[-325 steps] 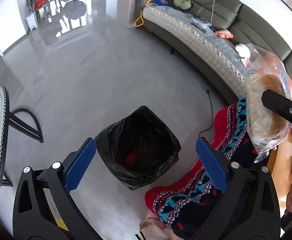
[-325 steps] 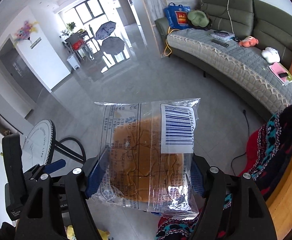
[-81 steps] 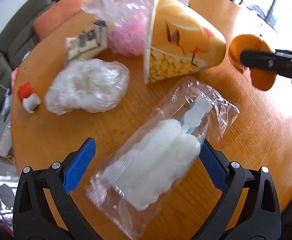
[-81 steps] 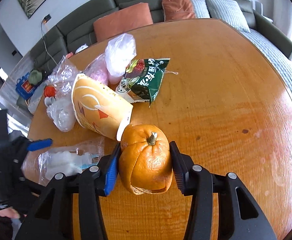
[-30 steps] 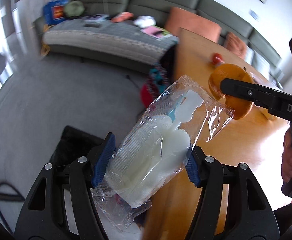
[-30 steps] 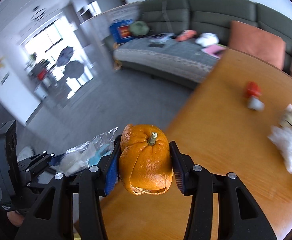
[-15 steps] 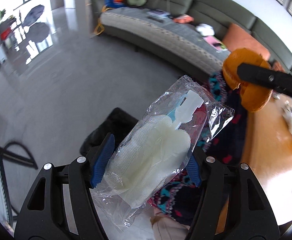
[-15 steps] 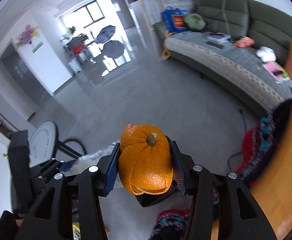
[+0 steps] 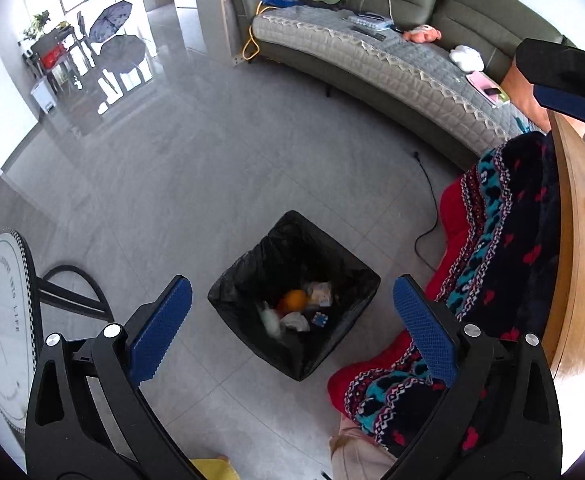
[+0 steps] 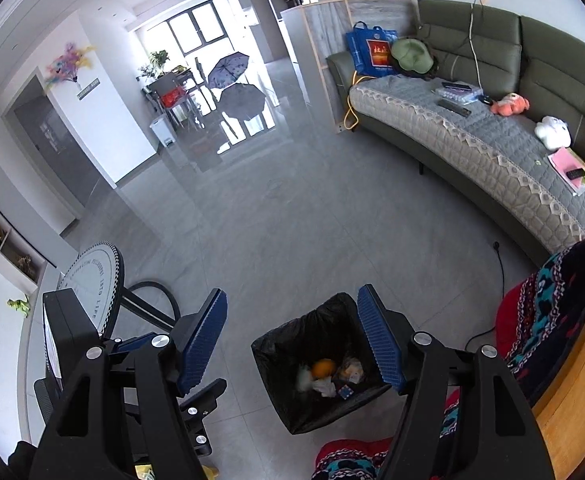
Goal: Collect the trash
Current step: 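Carry the foam bag and orange to the bin and release both, then move both open tools back over the table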
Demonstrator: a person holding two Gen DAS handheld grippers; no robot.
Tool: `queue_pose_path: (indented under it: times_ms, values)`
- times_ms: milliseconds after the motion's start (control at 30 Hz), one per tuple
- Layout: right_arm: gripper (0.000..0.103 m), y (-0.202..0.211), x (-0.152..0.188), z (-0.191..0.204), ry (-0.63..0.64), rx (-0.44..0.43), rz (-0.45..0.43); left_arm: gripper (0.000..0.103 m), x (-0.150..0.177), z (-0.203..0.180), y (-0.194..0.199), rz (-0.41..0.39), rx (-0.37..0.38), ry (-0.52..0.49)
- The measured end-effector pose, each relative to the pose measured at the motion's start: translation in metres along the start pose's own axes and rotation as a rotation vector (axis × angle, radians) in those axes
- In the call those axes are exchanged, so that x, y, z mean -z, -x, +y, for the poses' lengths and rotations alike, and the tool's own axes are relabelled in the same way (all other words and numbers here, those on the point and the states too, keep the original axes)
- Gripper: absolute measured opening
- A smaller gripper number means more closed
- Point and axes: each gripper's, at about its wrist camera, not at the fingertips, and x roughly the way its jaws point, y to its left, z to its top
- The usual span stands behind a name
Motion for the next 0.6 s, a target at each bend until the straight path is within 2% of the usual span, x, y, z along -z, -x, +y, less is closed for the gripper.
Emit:
queue_pose_path:
  times_ms: [300, 600]
  values:
    - [0.069, 0.021, 0.007, -0.018, -0.035, 0.020, -0.030, 0.097, 0.004, -0.015, 0.010, -0.002, 0.035, -0.030]
    - [0.069, 0.067, 0.023, -0.052, -0.097, 0.079, -0.088, 0.097, -0.003, -0.057, 0.028, -0.041, 0.077, -0.102]
